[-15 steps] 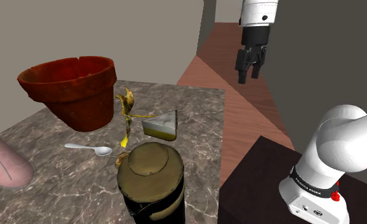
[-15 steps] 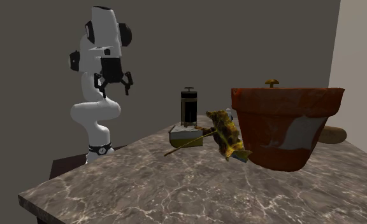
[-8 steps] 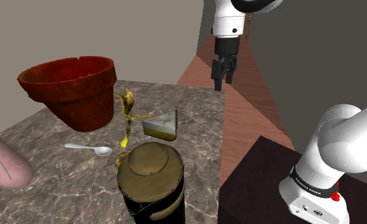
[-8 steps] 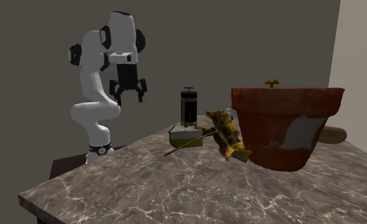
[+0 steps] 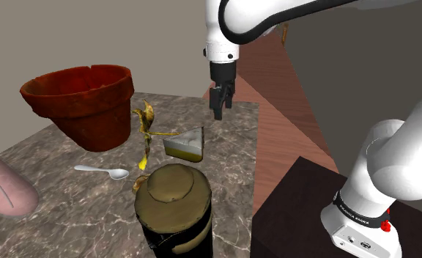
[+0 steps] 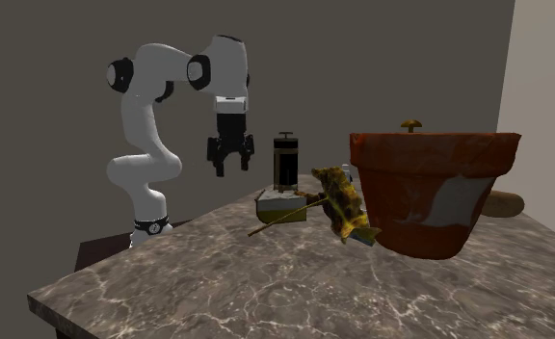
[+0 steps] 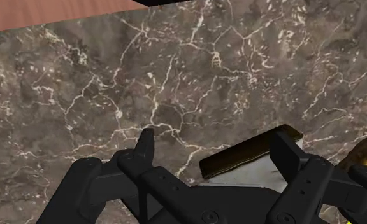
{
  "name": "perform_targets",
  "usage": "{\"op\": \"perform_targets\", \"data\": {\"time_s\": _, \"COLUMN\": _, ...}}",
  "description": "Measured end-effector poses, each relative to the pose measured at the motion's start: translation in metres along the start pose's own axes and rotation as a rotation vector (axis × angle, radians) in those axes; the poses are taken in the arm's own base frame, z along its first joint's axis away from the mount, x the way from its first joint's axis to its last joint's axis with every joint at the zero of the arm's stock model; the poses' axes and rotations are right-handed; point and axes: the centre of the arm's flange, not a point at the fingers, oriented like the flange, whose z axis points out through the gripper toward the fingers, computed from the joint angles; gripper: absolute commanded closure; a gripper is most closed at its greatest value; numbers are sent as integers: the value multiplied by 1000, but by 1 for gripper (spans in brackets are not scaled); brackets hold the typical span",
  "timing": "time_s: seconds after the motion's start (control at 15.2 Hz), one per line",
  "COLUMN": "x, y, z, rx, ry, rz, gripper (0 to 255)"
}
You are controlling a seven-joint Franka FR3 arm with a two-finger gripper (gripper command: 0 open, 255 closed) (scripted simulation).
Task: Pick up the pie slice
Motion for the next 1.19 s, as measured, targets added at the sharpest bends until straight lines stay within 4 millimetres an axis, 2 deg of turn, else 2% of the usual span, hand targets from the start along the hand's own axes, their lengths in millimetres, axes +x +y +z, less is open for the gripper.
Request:
{"op": "perform_targets", "data": {"time_s": 0.33, "x": 52, "y": -34, "z": 17, "rx": -27, "ry": 11, "rz": -129, "gripper": 0}}
{"op": "perform_targets", "data": {"time_s": 0.73, "x": 104, "y": -87, "z": 47, "rx": -59, "ry": 25, "rz": -284, "gripper": 0}}
{"op": "perform_targets", "data": {"time_s": 0.99, "x": 113, "y": -95, "z": 64, "rx": -64, "ry": 27, "rz": -309, "gripper": 0}}
{"op": "perform_targets", "data": {"time_s": 1.19, "x": 114, "y": -94, "z": 79, "rx": -64, "ry": 28, "rz": -311, "gripper": 0}}
